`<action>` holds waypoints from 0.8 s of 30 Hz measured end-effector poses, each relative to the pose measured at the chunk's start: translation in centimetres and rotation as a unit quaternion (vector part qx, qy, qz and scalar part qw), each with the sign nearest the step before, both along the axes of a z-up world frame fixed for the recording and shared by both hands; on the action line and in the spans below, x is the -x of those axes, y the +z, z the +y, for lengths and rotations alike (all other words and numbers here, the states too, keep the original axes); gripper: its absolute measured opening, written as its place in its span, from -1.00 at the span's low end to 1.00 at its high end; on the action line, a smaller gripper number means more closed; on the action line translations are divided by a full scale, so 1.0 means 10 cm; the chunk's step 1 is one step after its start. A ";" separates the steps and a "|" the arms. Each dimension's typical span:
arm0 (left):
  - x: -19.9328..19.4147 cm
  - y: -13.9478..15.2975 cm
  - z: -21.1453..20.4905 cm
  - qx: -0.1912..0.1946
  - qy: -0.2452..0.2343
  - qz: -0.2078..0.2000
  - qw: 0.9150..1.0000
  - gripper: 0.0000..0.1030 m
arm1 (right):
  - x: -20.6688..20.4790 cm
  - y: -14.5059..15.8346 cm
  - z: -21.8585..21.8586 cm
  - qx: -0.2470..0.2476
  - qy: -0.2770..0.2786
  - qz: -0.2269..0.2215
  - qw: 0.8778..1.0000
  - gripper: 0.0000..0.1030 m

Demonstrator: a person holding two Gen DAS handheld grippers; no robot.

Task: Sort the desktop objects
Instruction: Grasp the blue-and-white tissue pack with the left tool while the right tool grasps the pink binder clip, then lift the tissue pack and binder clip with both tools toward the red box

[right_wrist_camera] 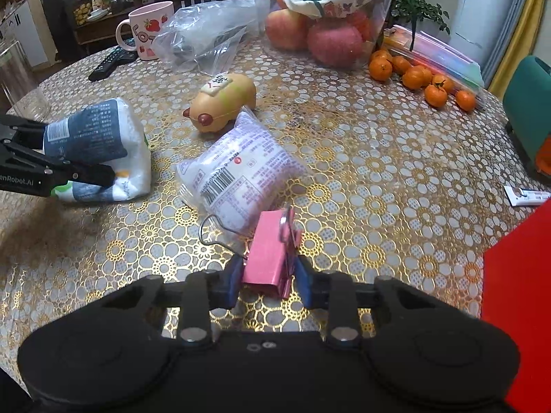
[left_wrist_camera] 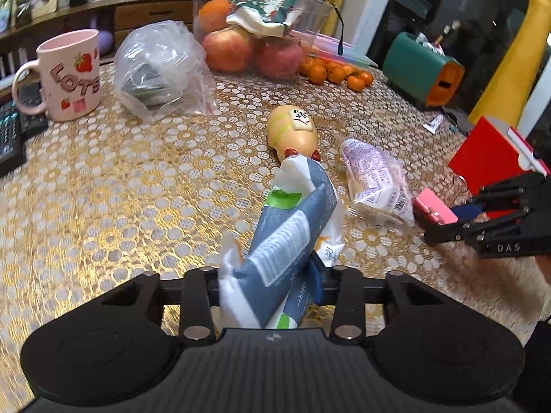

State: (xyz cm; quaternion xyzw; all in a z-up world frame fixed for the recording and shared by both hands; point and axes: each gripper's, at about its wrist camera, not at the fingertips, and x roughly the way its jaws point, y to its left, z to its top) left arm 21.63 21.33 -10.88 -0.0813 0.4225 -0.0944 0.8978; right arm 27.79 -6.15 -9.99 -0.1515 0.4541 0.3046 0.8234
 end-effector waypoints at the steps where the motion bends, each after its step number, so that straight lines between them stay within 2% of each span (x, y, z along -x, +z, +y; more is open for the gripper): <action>1: 0.02 0.01 -0.02 0.004 0.005 0.002 1.000 -0.36 | 0.01 0.00 -0.02 -0.002 -0.001 0.002 1.000 -0.51; 11: 0.27 0.05 -0.23 0.041 0.046 0.027 0.998 -0.42 | 0.17 0.07 -0.23 -0.009 -0.011 0.003 1.000 -0.56; 24: 0.64 0.26 -0.71 0.051 0.052 0.032 0.997 -0.42 | 0.54 0.26 -0.60 -0.040 -0.021 0.016 0.999 -0.56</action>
